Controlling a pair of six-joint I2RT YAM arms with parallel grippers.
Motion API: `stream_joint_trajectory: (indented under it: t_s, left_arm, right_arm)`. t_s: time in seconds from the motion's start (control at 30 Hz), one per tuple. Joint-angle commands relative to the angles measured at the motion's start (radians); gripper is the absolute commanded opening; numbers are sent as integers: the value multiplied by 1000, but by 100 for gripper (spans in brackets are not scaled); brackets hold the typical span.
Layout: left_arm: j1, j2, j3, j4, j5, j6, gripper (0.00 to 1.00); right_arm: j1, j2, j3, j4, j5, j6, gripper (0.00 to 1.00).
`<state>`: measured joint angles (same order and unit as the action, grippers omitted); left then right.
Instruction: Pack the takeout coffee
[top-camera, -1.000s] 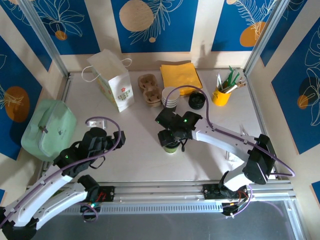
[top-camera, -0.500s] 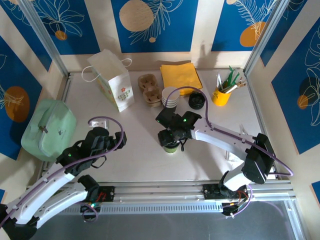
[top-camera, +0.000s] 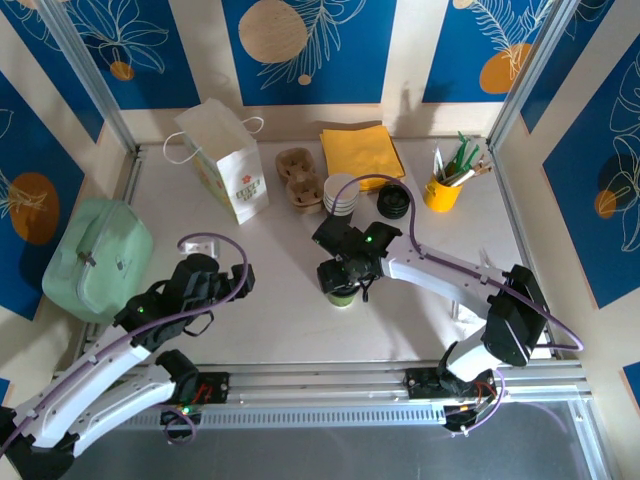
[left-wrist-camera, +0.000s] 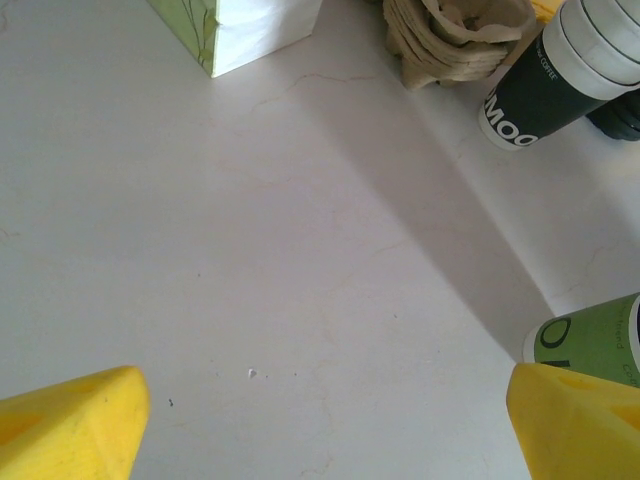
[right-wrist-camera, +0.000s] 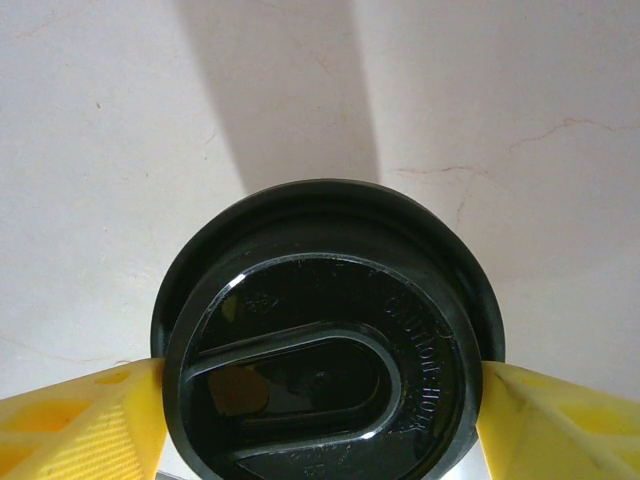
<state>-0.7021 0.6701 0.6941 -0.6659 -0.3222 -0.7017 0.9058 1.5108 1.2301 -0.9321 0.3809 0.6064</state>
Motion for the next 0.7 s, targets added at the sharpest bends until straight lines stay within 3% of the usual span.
stream_joint_trajectory:
  t_s: [0.0, 0.4, 0.67]
  left_arm:
    - [9, -4, -8, 14, 12, -7, 92]
    - [12, 16, -14, 14, 21, -10, 93]
    - [15, 12, -11, 8, 22, -6, 90]
  right_arm:
    - [-4, 26, 1, -33, -12, 16, 77]
    - [1, 64, 26, -78, -10, -4, 79]
    - [-1, 88, 40, -92, -12, -17, 70]
